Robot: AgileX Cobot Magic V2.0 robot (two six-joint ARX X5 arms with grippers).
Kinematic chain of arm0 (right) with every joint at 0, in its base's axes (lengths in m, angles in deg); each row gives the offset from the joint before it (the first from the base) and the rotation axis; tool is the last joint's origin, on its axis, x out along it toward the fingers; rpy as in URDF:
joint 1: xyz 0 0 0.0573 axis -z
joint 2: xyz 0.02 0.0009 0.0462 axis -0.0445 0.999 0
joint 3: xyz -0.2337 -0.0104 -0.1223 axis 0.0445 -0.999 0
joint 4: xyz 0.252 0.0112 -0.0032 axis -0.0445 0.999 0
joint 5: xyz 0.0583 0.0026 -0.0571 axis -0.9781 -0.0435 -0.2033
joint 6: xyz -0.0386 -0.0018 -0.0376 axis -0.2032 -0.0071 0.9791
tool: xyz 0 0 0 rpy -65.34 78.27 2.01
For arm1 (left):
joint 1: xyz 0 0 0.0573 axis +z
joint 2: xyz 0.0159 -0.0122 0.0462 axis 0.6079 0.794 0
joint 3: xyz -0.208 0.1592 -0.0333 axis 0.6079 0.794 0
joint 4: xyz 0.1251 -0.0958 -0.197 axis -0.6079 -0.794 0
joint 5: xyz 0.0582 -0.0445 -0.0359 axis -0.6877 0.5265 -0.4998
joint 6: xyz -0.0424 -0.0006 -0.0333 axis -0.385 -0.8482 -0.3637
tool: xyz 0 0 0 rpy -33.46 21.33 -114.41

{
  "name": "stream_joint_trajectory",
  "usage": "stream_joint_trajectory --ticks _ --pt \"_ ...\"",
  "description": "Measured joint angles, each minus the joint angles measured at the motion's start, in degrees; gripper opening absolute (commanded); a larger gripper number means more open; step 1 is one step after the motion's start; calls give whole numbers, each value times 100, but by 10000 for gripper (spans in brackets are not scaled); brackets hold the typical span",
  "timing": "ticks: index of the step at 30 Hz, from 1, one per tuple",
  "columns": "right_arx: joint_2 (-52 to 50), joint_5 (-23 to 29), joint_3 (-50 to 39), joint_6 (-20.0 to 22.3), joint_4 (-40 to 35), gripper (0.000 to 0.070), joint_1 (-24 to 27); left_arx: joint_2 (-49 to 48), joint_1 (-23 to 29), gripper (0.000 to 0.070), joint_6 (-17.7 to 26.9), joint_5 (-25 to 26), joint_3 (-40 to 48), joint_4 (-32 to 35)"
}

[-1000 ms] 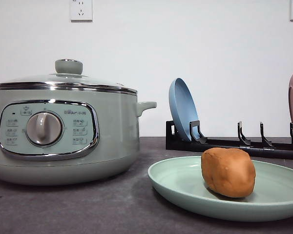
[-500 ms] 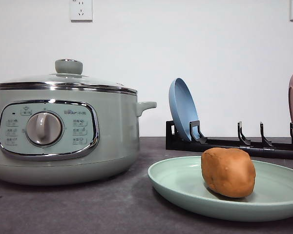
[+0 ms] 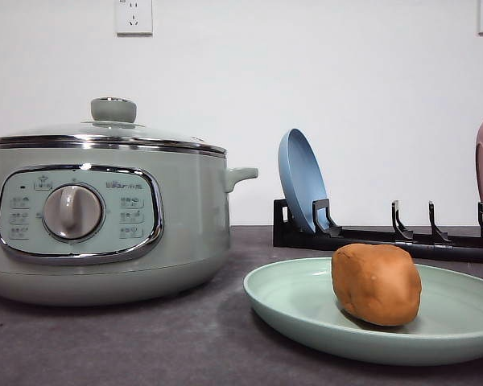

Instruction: Transfer potato from steamer to green plate

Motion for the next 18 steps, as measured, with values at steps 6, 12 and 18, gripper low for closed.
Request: stream_joint_trajectory --ticks 6,12,18 --pt "0 0 0 1 0 7 0 0 0 4 1 -1 0 1" --pt "0 0 0 0 0 7 0 0 0 4 1 0 0 1" --pt "0 0 0 0 0 7 0 0 0 4 1 0 0 1"
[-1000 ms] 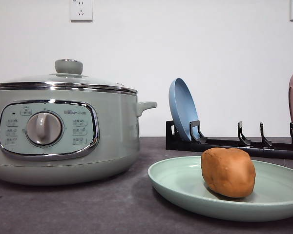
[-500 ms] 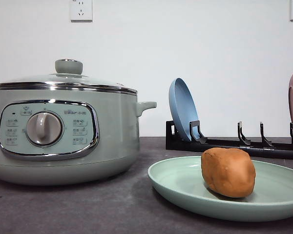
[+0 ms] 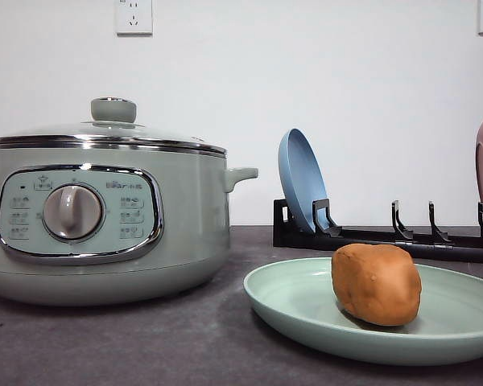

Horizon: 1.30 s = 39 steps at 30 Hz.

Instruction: Transfer potato from steamer to green plate

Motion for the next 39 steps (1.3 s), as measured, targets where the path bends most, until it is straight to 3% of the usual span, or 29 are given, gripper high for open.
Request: stream_joint_trajectory --ticks 39 --pt "0 0 0 1 0 7 0 0 0 4 0 0 0 -1"
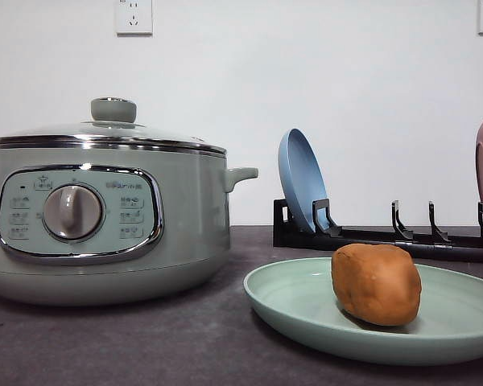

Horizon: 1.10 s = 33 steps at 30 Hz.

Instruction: Transfer potato from steamer to green plate

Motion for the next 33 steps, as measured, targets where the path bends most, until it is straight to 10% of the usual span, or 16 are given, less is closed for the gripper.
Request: stream_joint_trajectory --ticks 33 --pt "0 0 0 1 0 7 0 0 0 4 0 0 0 0"
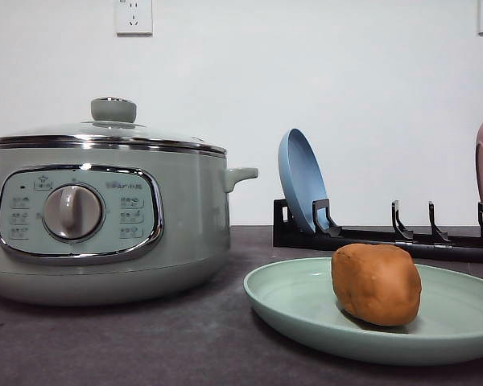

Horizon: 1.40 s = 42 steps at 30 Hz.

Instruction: Transfer potato from steamer to green plate

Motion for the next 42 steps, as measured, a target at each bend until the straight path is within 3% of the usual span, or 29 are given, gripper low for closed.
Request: stream_joint_trajectory --ticks 42 --pt "0 0 0 -1 0 7 0 0 0 4 0 -1 0 1"
